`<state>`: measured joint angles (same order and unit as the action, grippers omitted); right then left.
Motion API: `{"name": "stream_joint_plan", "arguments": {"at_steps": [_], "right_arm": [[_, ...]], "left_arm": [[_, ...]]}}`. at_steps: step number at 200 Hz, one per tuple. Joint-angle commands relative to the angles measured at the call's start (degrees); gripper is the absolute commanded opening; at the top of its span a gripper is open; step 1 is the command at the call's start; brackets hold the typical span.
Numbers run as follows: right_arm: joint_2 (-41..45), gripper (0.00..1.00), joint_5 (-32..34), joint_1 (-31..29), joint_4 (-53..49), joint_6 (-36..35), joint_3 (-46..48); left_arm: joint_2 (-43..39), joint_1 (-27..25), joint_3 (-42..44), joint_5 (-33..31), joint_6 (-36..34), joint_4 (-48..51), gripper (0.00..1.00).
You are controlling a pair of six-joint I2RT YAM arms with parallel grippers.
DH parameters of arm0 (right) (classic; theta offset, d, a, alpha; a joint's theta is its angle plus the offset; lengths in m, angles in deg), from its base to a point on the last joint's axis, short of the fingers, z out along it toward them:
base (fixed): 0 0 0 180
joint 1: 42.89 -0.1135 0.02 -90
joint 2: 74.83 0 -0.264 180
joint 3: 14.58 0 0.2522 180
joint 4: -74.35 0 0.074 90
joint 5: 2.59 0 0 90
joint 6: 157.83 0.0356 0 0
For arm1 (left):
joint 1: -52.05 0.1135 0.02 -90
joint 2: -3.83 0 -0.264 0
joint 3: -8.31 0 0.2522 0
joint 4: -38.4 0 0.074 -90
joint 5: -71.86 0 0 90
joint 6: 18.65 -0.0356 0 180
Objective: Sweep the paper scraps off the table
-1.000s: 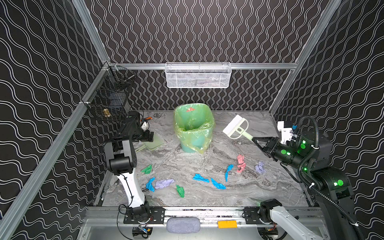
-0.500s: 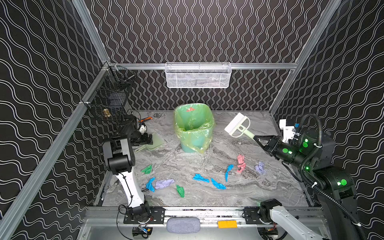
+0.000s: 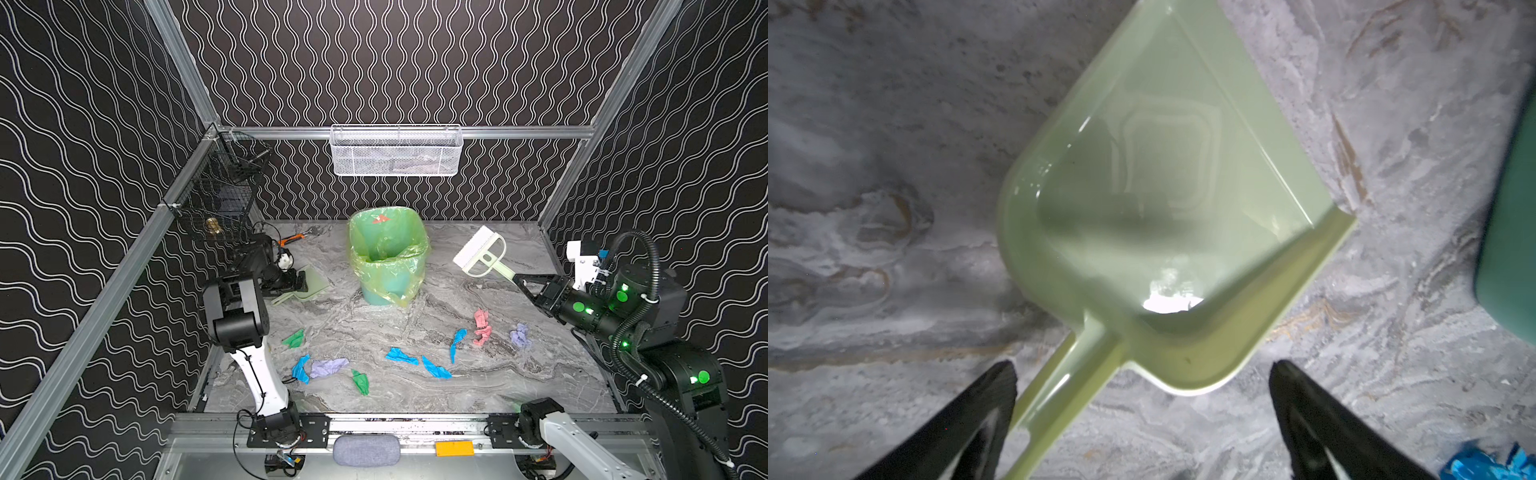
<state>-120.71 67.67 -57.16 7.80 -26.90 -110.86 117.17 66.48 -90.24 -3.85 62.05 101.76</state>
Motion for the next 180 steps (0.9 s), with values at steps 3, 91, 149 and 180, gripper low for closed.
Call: {"name": "stream_joint_plan", "arguments": {"at_steps": [3,91,149,180], "right_arm": [[0.30,0.00,0.24,-0.04,-0.33,-0.66,-0.50],[0.59,0.00,-0.51,0.01,-2.83,-2.16,-2.99],[0.87,0.00,-0.85,-0.03,-4.80,-3.32,-4.78],[1.57,0.00,-0.30,-0.13,-6.34,-3.66,-5.25]], "left_arm": [[-1.67,0.15,1.26,1.92,0.89,0.85,0.99],[-5.21,-0.06,4.90,2.78,1.83,1.54,0.99],[-6.98,-2.11,8.22,2.47,2.18,1.46,0.99],[-10.65,-3.01,6.68,1.61,1.51,1.47,0.99]]}}
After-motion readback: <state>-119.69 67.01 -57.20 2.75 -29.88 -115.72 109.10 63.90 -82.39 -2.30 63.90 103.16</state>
